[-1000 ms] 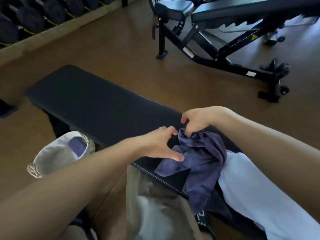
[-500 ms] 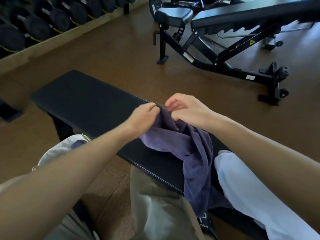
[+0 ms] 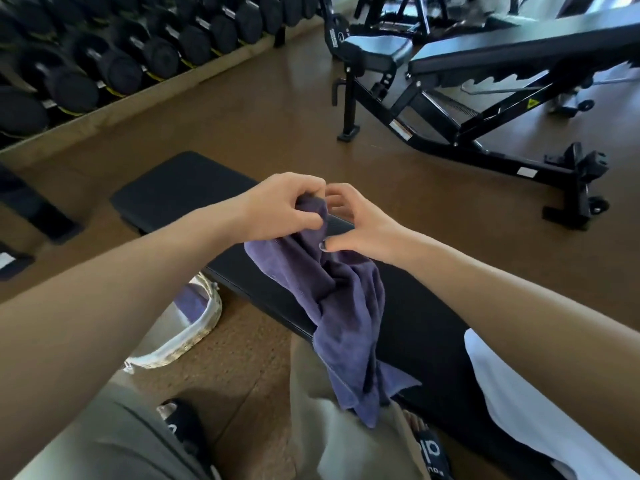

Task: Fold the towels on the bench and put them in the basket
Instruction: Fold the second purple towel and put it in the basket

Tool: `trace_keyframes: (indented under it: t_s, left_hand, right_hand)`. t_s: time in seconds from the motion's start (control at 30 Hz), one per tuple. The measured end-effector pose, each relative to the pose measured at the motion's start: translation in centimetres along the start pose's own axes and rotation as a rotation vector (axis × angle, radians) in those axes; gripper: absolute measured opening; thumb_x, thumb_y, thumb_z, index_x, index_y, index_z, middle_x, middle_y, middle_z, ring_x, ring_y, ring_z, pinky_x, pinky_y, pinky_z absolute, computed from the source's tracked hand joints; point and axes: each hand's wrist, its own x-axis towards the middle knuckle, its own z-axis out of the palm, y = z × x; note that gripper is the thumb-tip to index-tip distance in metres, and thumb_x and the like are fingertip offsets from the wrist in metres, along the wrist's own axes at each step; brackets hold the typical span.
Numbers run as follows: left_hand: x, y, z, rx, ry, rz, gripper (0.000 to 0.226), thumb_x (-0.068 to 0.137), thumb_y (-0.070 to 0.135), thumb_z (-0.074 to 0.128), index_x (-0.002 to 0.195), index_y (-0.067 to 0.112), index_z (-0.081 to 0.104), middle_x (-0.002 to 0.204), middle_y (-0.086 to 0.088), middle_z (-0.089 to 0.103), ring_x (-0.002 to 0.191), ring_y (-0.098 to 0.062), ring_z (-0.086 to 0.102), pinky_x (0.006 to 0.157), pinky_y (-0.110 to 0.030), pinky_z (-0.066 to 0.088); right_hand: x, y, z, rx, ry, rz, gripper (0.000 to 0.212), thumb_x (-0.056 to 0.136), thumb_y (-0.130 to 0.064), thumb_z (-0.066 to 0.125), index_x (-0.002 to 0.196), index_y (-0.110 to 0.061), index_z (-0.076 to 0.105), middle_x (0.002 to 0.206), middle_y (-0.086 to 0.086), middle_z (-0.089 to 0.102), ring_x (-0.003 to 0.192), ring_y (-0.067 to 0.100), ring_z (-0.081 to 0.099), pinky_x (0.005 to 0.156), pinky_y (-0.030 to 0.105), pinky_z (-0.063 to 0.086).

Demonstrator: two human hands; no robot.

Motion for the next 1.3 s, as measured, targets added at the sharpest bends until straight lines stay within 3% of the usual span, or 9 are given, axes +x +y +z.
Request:
trace_keyframes:
  t_s: [0.07, 0.2, 0.37, 0.53, 0.73, 0.93, 1.03, 1.17, 1.3]
  left_hand:
    - [-0.2, 0.0, -0.6, -0.013, 0.003, 0.015, 0.031, 0.088, 0.016, 0.067, 0.07, 0.024, 0.044, 0.063, 0.014, 0.046, 0.061, -0.007, 0.041, 0.057, -0.016, 0.036]
    - [-0.7, -0.6, -2.2, 0.085, 0.073, 0.057, 0.025, 0.093, 0.02, 0.064, 0.075, 0.021, 0.046, 0.069, 0.005, 0.052, 0.066, -0.013, 0.047, 0.061, -0.023, 0.039]
    - [-1.6, -3.7, -4.1, 0.262, 0.25, -0.108, 0.02, 0.1, 0.028, 0.057, 0.085, 0.017, 0.049, 0.071, -0.001, 0.058, 0.066, -0.019, 0.054, 0.06, -0.035, 0.04]
    - [-2.6, -6.6, -5.2, 0.339, 0.33, -0.22, 0.025, 0.101, 0.038, 0.053, 0.084, 0.02, 0.05, 0.069, -0.001, 0.059, 0.066, -0.021, 0.056, 0.061, -0.039, 0.042]
    - [-2.8, -8.5, -5.4, 0.386, 0.317, -0.32, 0.042, 0.105, 0.049, 0.038, 0.076, 0.021, 0.049, 0.073, -0.001, 0.058, 0.07, -0.023, 0.056, 0.06, -0.039, 0.04]
    - [-2.7, -9.5, -5.4, 0.31, 0.309, -0.376, 0.049, 0.104, 0.056, 0.03, 0.079, 0.023, 0.057, 0.078, -0.001, 0.063, 0.074, -0.023, 0.06, 0.067, -0.041, 0.049]
    - [-2.9, -10.2, -5.9, 0.309, 0.324, -0.404, 0.052, 0.103, 0.056, 0.028, 0.079, 0.022, 0.058, 0.078, -0.001, 0.063, 0.073, -0.023, 0.06, 0.066, -0.04, 0.048]
    - [-2.8, -11.8, -6.1, 0.292, 0.365, -0.445, 0.052, 0.106, 0.051, 0.028, 0.077, 0.019, 0.058, 0.074, -0.002, 0.062, 0.07, -0.022, 0.059, 0.061, -0.038, 0.042]
    - [-1.8, -15.2, -6.0, 0.289, 0.407, -0.526, 0.054, 0.106, 0.048, 0.027, 0.071, 0.016, 0.052, 0.073, -0.005, 0.06, 0.069, -0.025, 0.057, 0.058, -0.036, 0.034]
  right_hand:
    - [0.7, -0.4, 0.3, -0.014, -0.035, -0.019, 0.065, 0.075, -0.014, 0.082, 0.132, -0.025, 0.052, 0.129, -0.003, 0.061, 0.12, 0.016, 0.059, 0.099, 0.038, 0.052]
    - [1.7, -0.9, 0.9, -0.134, -0.03, -0.004, 0.037, 0.075, -0.032, 0.074, 0.102, -0.007, 0.066, 0.094, 0.01, 0.07, 0.091, 0.03, 0.067, 0.086, 0.053, 0.055]
    - [2.6, -1.4, -1.4, -0.318, 0.171, -0.042, 0.017, 0.088, -0.016, 0.07, 0.093, -0.009, 0.055, 0.084, 0.005, 0.059, 0.072, 0.017, 0.05, 0.062, 0.03, 0.041]
    - [4.1, -1.8, -2.9, -0.17, 0.128, 0.046, 0.006, 0.087, -0.015, 0.074, 0.089, -0.019, 0.071, 0.086, 0.001, 0.071, 0.077, 0.015, 0.062, 0.072, 0.032, 0.051]
    - [5.7, -2.6, -3.2, 0.034, 0.323, 0.081, 0.01, 0.102, -0.018, 0.058, 0.102, -0.014, 0.066, 0.075, 0.002, 0.06, 0.063, 0.017, 0.063, 0.073, 0.038, 0.064]
    - [6.5, -3.9, -2.3, -0.078, 0.393, -0.004, 0.018, 0.108, -0.024, 0.043, 0.101, -0.009, 0.051, 0.059, 0.005, 0.055, 0.042, 0.017, 0.051, 0.048, 0.028, 0.048]
    - [7.5, -4.1, -2.1, -0.144, 0.457, -0.055, 0.023, 0.108, -0.027, 0.047, 0.094, -0.009, 0.051, 0.065, 0.005, 0.058, 0.044, 0.013, 0.054, 0.048, 0.021, 0.049]
    - [11.2, -4.6, -1.4, -0.184, 0.499, -0.125, 0.027, 0.106, -0.029, 0.05, 0.09, -0.007, 0.052, 0.071, 0.006, 0.057, 0.06, 0.024, 0.056, 0.056, 0.036, 0.049]
    - [16.4, -4.7, 0.3, -0.245, 0.48, -0.122, 0.025, 0.105, -0.027, 0.05, 0.085, -0.011, 0.049, 0.067, -0.005, 0.049, 0.058, 0.015, 0.046, 0.057, 0.035, 0.045]
